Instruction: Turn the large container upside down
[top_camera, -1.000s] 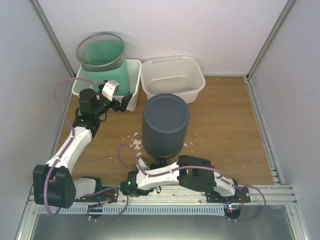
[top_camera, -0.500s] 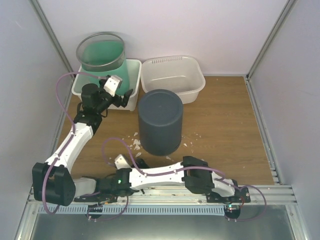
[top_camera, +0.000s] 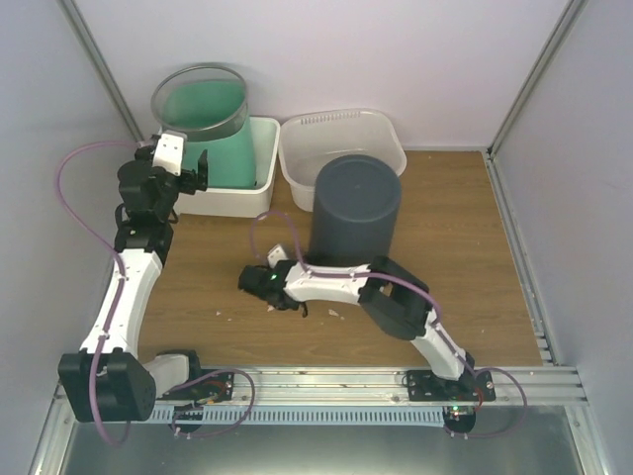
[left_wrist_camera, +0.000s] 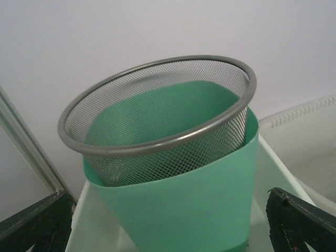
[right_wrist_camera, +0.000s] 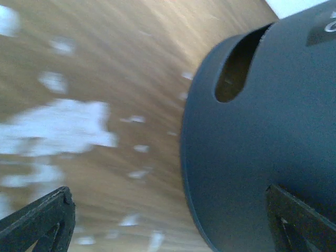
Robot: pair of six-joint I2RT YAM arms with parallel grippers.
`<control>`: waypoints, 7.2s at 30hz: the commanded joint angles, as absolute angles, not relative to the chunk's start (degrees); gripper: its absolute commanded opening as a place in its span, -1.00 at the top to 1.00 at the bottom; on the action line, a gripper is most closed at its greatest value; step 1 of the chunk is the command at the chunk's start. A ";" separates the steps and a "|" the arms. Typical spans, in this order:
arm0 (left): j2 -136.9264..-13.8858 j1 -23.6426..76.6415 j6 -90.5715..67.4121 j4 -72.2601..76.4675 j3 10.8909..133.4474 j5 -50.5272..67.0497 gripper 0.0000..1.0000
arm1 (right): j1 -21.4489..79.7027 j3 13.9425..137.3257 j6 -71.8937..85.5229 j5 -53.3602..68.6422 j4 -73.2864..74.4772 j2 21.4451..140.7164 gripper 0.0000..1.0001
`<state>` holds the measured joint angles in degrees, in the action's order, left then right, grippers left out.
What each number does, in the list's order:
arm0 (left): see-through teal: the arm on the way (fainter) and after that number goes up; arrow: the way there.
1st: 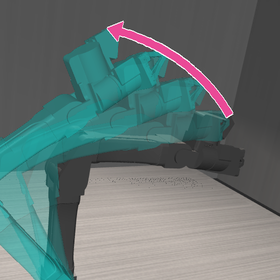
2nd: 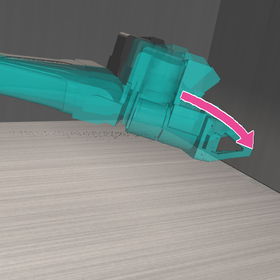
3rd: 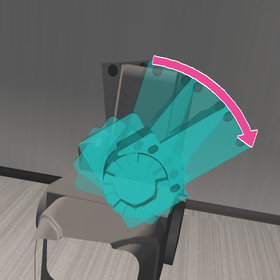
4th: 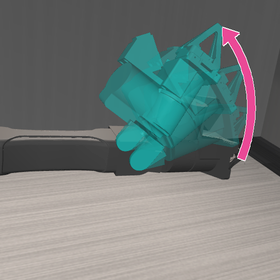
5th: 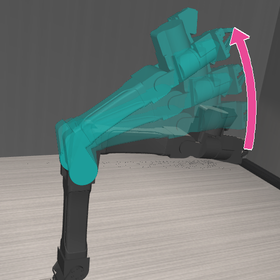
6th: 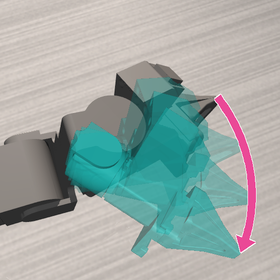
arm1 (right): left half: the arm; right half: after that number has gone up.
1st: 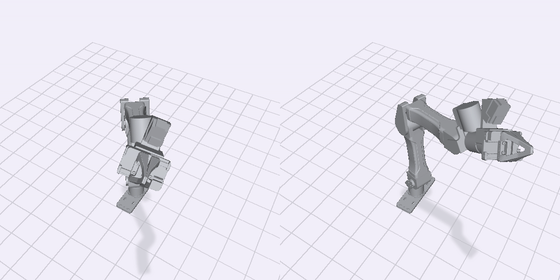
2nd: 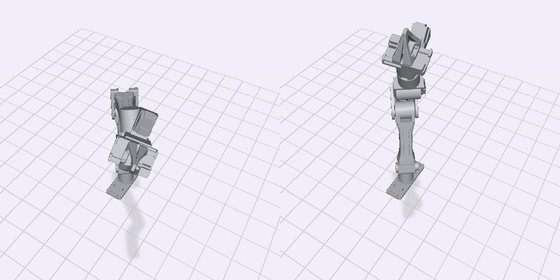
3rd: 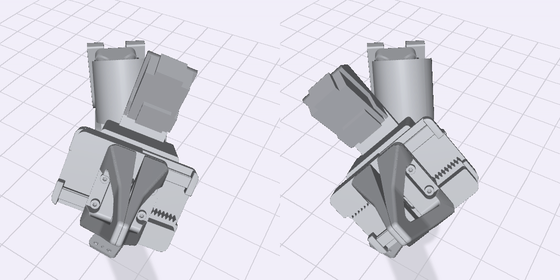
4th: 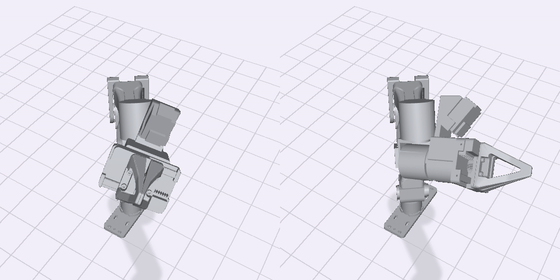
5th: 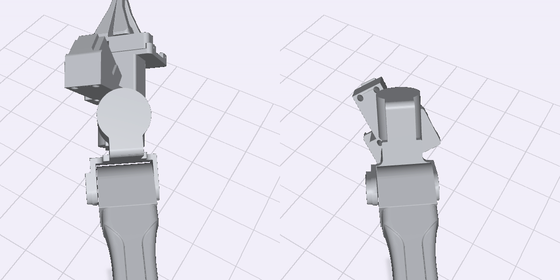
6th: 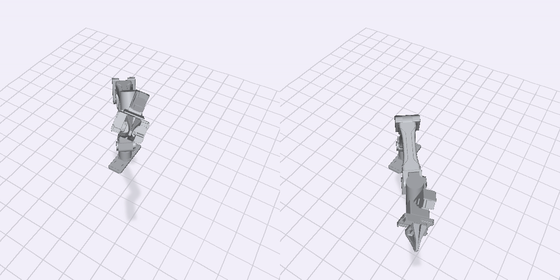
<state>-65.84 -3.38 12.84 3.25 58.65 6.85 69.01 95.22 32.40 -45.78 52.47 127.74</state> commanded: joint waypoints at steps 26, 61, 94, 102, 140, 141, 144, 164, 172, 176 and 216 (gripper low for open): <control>-84.31 11.24 20.64 -5.30 72.20 20.28 -0.98 | 25.26 76.84 19.21 -36.45 42.49 98.78 -1.00; -129.67 41.52 45.88 -35.62 120.12 -9.57 -0.87 | 1.49 86.61 0.26 -31.61 32.36 98.92 -1.00; -136.78 44.11 55.69 -28.57 121.16 -27.32 0.61 | 2.13 78.41 1.71 -20.33 32.62 80.61 -0.94; -136.01 44.45 54.50 -33.30 121.14 -26.94 1.00 | 2.20 78.17 1.76 -19.99 33.11 78.94 -0.94; -106.21 39.96 10.08 -54.30 122.33 61.90 1.00 | 2.17 88.06 10.90 -27.26 39.99 59.97 -0.90; -105.01 38.31 4.59 -48.57 118.89 67.07 1.00 | 2.19 87.94 11.24 -27.45 40.50 59.86 -0.91; -100.14 34.66 -19.84 -19.71 103.61 76.42 1.00 | 2.17 87.98 12.41 -27.05 41.88 60.01 -0.90; -110.12 30.78 -107.62 90.19 64.88 56.26 1.00 | 2.13 87.80 15.52 -20.83 48.17 63.63 -0.81; -117.91 30.88 -111.82 96.02 63.26 51.68 1.00 | 2.13 86.76 15.21 -20.00 48.30 64.51 -0.81; -120.08 31.03 -113.29 97.69 61.91 50.09 1.00 | 2.20 85.06 15.11 -19.17 47.66 64.70 -0.82; -118.08 25.28 -71.50 51.15 50.17 60.07 -0.51 | 4.74 63.97 15.91 -1.62 44.87 62.89 -0.84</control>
<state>-121.82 26.22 -84.73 69.63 49.78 62.11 3.79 66.28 15.11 -3.99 46.28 64.31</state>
